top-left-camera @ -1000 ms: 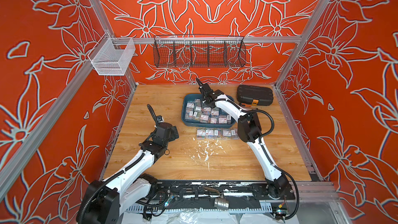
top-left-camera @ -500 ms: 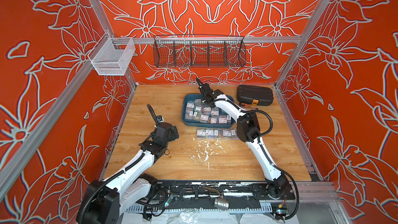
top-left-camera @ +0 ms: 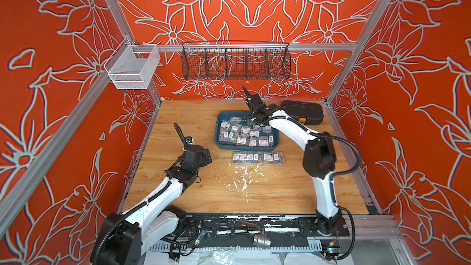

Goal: Take the paper clips out of the storage box
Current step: Pick up the boxed paper clips from the storage box, then place the boxed paper clips at the center of the board.

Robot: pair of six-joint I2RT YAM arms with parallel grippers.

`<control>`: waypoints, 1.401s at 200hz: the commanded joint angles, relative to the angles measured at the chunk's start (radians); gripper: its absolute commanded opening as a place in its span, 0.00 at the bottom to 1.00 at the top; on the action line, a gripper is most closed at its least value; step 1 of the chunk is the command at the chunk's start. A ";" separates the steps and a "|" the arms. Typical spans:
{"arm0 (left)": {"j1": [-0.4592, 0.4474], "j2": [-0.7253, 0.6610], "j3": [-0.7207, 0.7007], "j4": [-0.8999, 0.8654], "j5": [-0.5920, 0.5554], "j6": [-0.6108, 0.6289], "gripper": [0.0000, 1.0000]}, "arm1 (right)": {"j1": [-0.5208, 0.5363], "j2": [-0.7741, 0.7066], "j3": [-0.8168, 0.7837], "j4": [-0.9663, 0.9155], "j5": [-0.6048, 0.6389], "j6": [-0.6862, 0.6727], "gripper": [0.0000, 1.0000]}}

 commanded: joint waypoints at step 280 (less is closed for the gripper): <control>0.007 0.013 0.011 0.004 0.036 -0.003 0.97 | -0.124 -0.781 -1.334 0.491 0.104 0.276 0.45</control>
